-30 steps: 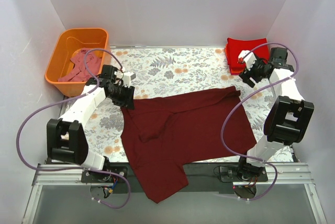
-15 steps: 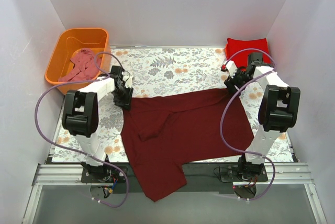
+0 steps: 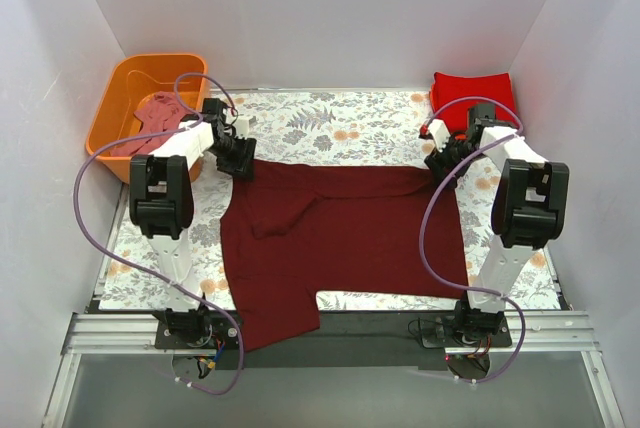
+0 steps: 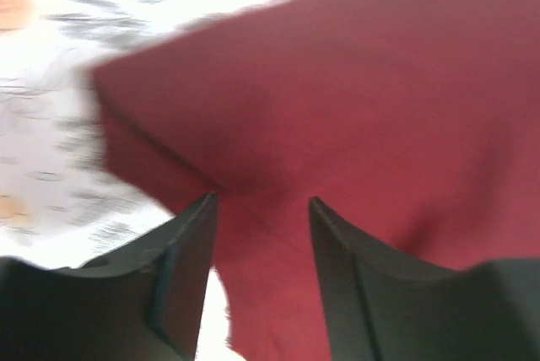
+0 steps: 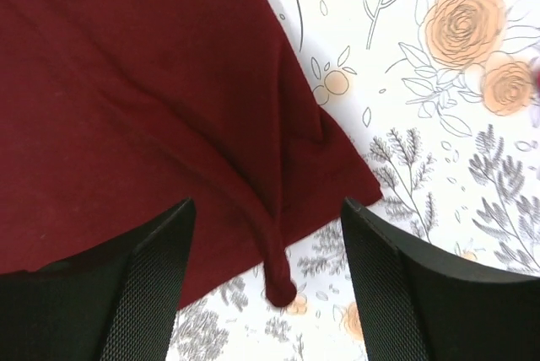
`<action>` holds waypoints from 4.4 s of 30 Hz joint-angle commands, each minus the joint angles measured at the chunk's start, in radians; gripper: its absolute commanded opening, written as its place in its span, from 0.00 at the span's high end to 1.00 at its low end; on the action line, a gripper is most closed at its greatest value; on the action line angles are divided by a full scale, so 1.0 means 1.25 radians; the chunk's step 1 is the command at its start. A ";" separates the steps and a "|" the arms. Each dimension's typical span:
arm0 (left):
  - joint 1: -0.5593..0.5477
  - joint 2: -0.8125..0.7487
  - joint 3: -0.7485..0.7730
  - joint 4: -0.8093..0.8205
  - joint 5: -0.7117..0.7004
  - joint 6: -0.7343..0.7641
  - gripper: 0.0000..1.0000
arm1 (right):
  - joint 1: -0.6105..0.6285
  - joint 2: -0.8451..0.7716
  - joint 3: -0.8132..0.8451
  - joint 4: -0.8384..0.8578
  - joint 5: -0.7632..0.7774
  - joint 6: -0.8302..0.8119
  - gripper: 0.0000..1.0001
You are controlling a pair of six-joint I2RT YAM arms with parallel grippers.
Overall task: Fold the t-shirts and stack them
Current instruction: Fold the tshirt
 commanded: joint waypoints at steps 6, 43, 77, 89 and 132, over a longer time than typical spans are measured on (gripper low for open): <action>-0.070 -0.244 -0.078 -0.124 0.289 0.120 0.36 | 0.013 -0.116 -0.013 -0.055 0.018 -0.065 0.21; -0.243 -0.276 -0.197 -0.118 -0.031 0.171 1.00 | 0.051 -0.057 -0.007 -0.047 0.147 -0.157 0.99; -0.196 -0.277 -0.198 -0.256 0.077 0.158 0.73 | 0.050 -0.170 -0.208 0.032 0.181 -0.254 0.37; -0.263 -0.403 -0.210 -0.124 0.237 0.086 0.73 | 0.034 -0.096 0.057 -0.180 -0.035 0.018 0.52; -0.311 -0.276 -0.342 0.180 -0.151 0.123 0.63 | 0.211 -0.059 -0.016 -0.090 -0.189 0.284 0.65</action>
